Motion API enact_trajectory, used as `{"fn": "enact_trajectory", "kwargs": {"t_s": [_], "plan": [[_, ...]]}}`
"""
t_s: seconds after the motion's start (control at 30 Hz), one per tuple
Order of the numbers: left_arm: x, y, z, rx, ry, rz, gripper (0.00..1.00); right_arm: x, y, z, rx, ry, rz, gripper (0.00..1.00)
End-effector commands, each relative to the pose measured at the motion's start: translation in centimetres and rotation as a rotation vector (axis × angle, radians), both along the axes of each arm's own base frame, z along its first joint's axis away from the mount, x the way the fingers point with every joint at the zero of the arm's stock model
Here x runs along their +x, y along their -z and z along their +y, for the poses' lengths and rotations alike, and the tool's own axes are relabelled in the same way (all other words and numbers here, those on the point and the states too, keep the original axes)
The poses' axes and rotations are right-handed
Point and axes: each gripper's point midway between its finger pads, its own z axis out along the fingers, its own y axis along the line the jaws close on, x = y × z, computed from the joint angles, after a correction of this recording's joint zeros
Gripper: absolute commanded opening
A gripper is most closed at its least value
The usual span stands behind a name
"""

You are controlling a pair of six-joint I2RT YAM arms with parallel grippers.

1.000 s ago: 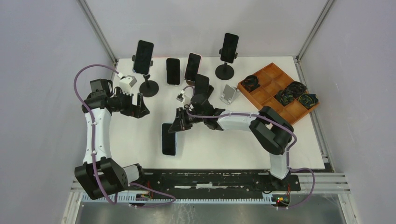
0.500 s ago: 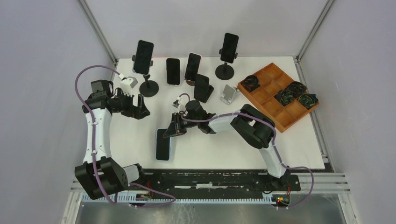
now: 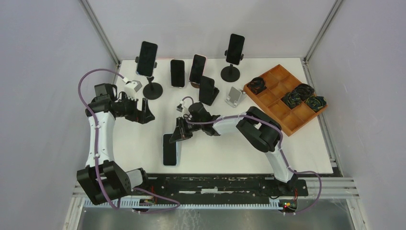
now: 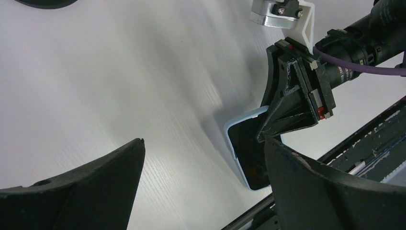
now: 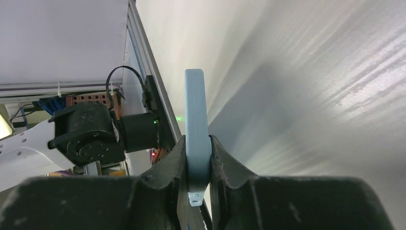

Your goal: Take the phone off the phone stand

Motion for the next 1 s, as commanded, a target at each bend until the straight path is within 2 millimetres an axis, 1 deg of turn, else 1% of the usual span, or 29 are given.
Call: {"fn": "enact_trajectory", "kwargs": {"t_s": [0.0,0.1,0.23,0.37,0.47,0.57,0.67,0.7,0.73,0.8,0.9,0.93,0.97], "plan": [[-0.3,-0.6,-0.5,-0.012,0.025,-0.036,1.0,1.7,1.1,-1.3,-0.089,0.091,-0.121,0.23],[-0.2,-0.9,-0.5,-0.014,0.021,-0.039,1.0,2.4,1.2,-2.4,-0.145,0.133,-0.183,0.39],[-0.1,-1.2,-0.6,-0.022,0.023,-0.048,1.0,3.1,1.0,-3.2,-0.195,0.14,-0.256,0.51],[0.1,-1.5,-0.6,-0.028,0.022,-0.05,1.0,3.0,1.5,-3.2,-0.218,0.105,-0.27,0.55],[0.2,-1.7,-0.7,-0.027,0.023,-0.055,1.0,2.8,1.4,-3.0,-0.209,0.082,-0.276,0.57],[0.3,-1.7,-0.7,-0.031,0.022,-0.053,1.0,2.6,0.7,-2.4,-0.175,0.055,-0.271,0.58],[0.4,-1.7,-0.6,-0.033,0.02,-0.049,1.0,2.8,-0.5,-1.6,-0.149,0.034,-0.29,0.65],[0.4,-1.7,-0.6,-0.034,0.019,-0.048,1.0,3.2,-0.9,-1.4,-0.151,0.031,-0.307,0.66],[0.5,-1.7,-0.6,-0.03,0.021,-0.051,1.0,3.4,-0.9,-1.5,-0.176,0.028,-0.32,0.66],[0.6,-1.8,-0.5,-0.028,0.018,-0.053,1.0,4.3,-1.7,-1.8,-0.204,0.04,-0.367,0.69],[0.7,-2.1,-0.5,-0.03,0.019,-0.06,1.0,5.3,-3.1,-2.8,-0.239,0.067,-0.425,0.82],[0.8,-2.2,-0.5,-0.031,0.02,-0.062,1.0,5.5,-3.5,-3.1,-0.246,0.072,-0.439,0.85],[0.8,-2.3,-0.5,-0.032,0.019,-0.063,1.0,5.9,-4.1,-3.4,-0.248,0.078,-0.456,0.89]]}}
